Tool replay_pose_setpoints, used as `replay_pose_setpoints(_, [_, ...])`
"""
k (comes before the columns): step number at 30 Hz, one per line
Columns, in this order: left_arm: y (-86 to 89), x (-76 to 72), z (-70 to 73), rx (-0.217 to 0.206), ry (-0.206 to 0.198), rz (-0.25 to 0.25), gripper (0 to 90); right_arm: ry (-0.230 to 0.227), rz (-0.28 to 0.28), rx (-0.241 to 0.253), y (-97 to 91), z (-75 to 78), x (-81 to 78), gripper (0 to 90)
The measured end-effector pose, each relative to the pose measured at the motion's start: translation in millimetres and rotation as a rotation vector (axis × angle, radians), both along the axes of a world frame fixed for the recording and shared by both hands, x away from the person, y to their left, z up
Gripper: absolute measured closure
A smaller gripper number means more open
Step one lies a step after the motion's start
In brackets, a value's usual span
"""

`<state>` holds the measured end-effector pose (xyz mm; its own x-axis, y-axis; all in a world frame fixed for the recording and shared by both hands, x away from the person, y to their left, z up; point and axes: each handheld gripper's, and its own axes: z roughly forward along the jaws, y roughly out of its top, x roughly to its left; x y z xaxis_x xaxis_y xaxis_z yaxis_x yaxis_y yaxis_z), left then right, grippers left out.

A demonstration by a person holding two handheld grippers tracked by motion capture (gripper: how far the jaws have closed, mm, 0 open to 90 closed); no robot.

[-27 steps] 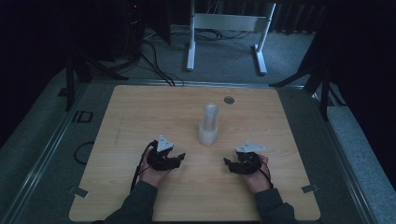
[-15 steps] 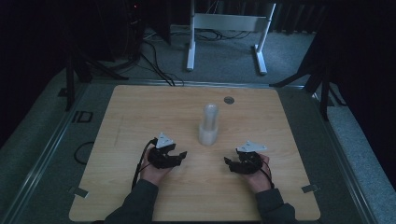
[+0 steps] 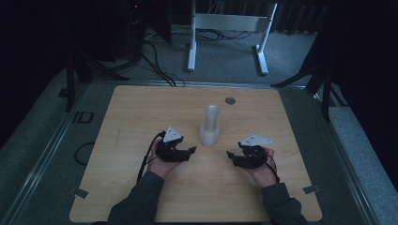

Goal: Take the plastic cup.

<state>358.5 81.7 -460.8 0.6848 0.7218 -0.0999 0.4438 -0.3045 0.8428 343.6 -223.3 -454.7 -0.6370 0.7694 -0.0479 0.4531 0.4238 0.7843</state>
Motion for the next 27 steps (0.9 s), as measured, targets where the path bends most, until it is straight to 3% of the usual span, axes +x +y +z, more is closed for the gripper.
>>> replay_pose_setpoints(8, [-22.6,16.4,8.2,-0.005,-0.044,-0.018,17.3,-0.042,0.006,0.048,-0.1,24.9,11.1,34.6])
replay_pose_setpoints(15, [-40.6,29.9,6.9,-0.025,-0.077,0.006,16.1,-0.096,0.020,0.072,6.5,45.3,19.1,34.8])
replay_pose_setpoints(27, [-58.0,41.8,-0.5,-0.016,-0.089,0.018,16.1,-0.117,0.029,0.115,22.1,62.6,34.7,29.0])
